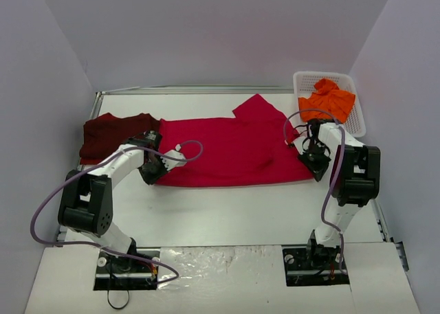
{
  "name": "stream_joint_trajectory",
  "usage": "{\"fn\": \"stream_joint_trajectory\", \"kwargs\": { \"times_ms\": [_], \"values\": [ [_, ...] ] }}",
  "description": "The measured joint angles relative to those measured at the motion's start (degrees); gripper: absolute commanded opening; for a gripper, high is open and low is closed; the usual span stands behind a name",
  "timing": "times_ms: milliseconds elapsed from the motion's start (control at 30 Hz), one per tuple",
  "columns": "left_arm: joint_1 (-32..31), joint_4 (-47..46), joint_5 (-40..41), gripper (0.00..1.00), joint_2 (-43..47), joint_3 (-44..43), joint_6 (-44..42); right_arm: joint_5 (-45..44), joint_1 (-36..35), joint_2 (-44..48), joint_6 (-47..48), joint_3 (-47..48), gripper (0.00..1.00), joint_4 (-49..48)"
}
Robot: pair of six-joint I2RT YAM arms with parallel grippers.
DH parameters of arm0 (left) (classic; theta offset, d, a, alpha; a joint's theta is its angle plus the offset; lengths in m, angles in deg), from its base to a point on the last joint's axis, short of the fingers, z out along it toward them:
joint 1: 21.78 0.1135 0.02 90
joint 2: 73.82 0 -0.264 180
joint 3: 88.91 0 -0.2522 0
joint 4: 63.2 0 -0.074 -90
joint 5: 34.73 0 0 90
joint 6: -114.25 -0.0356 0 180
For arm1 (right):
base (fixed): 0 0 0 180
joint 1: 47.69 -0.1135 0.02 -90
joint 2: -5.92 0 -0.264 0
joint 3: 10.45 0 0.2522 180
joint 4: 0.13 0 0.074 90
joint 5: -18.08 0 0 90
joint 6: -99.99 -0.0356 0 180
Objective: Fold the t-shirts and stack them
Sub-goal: Fold the flattened tshirt in 1/3 of the way
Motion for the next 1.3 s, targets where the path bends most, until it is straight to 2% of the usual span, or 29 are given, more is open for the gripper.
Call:
{"fn": "stream_joint_trajectory", "kwargs": {
  "times_ms": [900,1000,1033,1100,1133,1300],
  "values": [
    [-0.9,12.3,-4.8,0.02,3.1,1.7,-3.1,0.4,0.0,6.3,2.3,-9.3,0.0,6.3],
    [-1.2,12.9,-4.9,0.02,3.5,2.7,-3.1,0.4,0.0,6.5,2.5,-10.0,0.05,6.8],
    [-1.2,13.2,-4.9,0.06,3.5,2.8,-3.1,0.4,0.0,6.5,2.5,-10.0,0.12,6.9],
    [-1.2,13.2,-4.8,0.26,3.5,2.8,-3.3,0.4,0.0,6.6,2.5,-10.0,0.19,6.9],
    [-1.2,13.2,-4.8,0.3,3.5,2.8,-3.4,0.4,0.0,6.7,2.6,-9.9,0.29,7.0],
    [-1.2,14.7,-4.5,0.35,3.6,2.4,-4.1,0.9,0.0,6.7,2.8,-7.7,0.31,8.7]
  ]
}}
